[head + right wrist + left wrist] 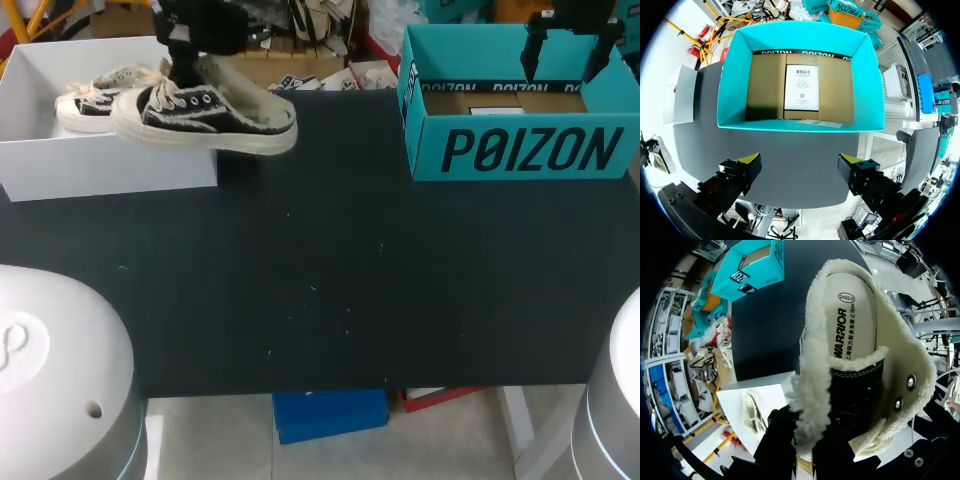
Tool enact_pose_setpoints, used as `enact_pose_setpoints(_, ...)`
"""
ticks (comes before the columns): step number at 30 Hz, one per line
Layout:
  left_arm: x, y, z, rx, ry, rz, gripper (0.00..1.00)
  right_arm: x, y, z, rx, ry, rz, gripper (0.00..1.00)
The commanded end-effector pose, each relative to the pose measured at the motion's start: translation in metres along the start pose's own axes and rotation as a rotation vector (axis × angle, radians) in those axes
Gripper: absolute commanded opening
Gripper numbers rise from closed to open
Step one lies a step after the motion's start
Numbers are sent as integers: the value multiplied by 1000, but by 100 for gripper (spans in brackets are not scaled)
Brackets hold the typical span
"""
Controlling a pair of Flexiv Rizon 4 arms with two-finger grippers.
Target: Take the shoe out of the shoebox, open the shoe tongue, remove and reinsert the insole, then place the shoe into the shoebox
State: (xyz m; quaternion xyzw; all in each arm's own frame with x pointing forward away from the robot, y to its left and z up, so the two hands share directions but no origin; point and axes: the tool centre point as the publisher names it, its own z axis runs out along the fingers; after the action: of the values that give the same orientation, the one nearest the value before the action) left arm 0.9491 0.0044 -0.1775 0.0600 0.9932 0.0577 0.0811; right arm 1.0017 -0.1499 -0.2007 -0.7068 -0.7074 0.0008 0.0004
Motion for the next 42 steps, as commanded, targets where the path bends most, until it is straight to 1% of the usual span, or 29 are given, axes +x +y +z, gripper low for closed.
enact_pose_setpoints(1, 21, -41, 16, -19, -41, 27, 0, 0, 0, 0, 0, 0, 0, 100)
enact_pose_setpoints(4, 31, -61, 32, -6, -30, 50, 0, 0, 0, 0, 0, 0, 0, 100)
enact_pose_setpoints(13, 50, -105, 87, 11, 24, 27, 0, 0, 0, 0, 0, 0, 0, 100)
enact_pose_setpoints(16, 57, -123, 103, 39, 53, 35, 0, 0, 0, 0, 0, 0, 0, 100)
enact_pose_setpoints(21, 69, -150, 123, 37, 69, 14, 0, 0, 0, 0, 0, 0, 0, 100)
enact_pose_setpoints(25, 79, -167, 132, 38, 70, 9, 0, 0, 0, 0, 0, 0, 0, 100)
enact_pose_setpoints(31, 88, -177, 153, 32, 91, -9, 0, 0, 0, 0, 0, 0, 0, 100)
enact_pose_setpoints(39, 94, -180, 179, 21, 92, -42, 0, 0, 0, 0, 0, 0, 0, 100)
enact_pose_setpoints(42, 96, -180, 185, 19, 98, -45, 0, 0, 0, 0, 0, 0, 0, 100)
